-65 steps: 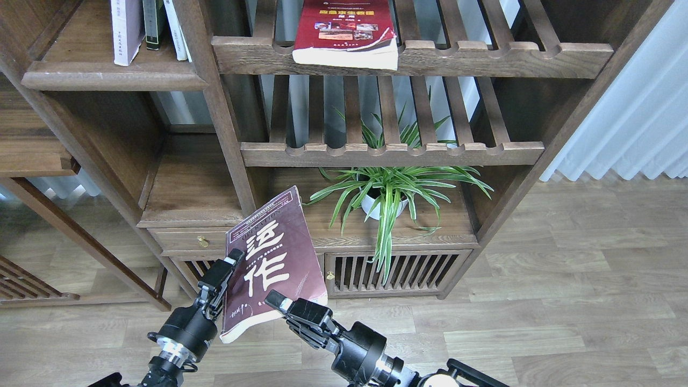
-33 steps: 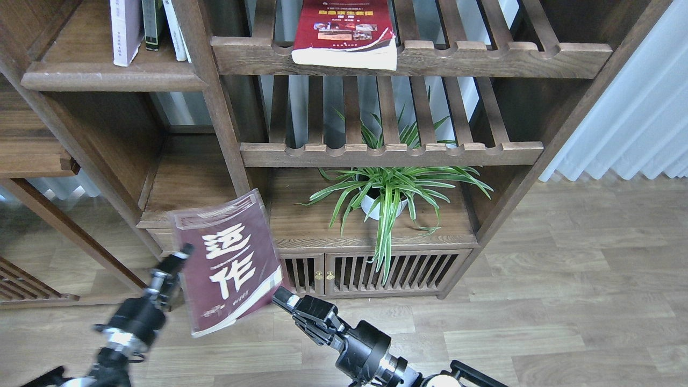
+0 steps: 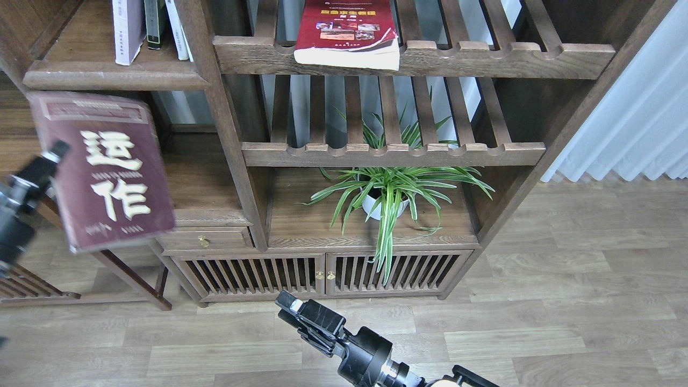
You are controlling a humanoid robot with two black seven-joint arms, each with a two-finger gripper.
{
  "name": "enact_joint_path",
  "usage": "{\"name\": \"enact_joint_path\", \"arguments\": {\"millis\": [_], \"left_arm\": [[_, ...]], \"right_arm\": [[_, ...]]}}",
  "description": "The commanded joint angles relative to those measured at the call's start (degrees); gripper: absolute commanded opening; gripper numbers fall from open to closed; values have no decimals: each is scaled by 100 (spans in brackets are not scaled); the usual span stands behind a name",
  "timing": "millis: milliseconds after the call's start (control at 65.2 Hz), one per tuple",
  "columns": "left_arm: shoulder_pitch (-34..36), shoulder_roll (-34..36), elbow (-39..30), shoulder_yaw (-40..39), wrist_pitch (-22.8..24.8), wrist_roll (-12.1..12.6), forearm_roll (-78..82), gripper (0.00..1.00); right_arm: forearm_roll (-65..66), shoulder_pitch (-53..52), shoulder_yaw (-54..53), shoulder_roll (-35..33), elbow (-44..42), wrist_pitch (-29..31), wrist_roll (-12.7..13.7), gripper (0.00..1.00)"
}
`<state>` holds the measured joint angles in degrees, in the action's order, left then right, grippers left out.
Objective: Organize books on shelf
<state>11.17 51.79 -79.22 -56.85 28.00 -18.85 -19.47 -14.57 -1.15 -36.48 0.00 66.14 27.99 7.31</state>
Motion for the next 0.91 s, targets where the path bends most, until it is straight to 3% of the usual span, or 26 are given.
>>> {"name": "enact_joint_path", "arguments": {"millis": [0, 169, 322, 476, 614, 645, 890], "left_arm": [[297, 314, 3, -274, 0, -5, 13, 7], [711, 542, 38, -336, 0, 4, 66, 7], [1607, 815, 469, -152, 0, 30, 110, 7], [2582, 780, 750, 620, 0, 259, 110, 6], [3444, 754, 1084, 1465, 0, 277, 110, 6], [3918, 718, 1330, 1817, 0, 285, 110, 6], [4569, 499, 1594, 2028, 0, 294, -57, 5]], "right_arm": [[-2, 0, 0, 0, -22, 1, -2, 70], [7, 0, 0, 0, -22, 1, -2, 72], [7, -8, -26, 0, -22, 1, -2, 73], [16, -8, -35, 0, -22, 1, -2, 73], [25, 0, -35, 0, -22, 1, -2, 73], [25, 0, -35, 0, -22, 1, -2, 73], [34, 0, -26, 0, -22, 1, 7, 73]]}}
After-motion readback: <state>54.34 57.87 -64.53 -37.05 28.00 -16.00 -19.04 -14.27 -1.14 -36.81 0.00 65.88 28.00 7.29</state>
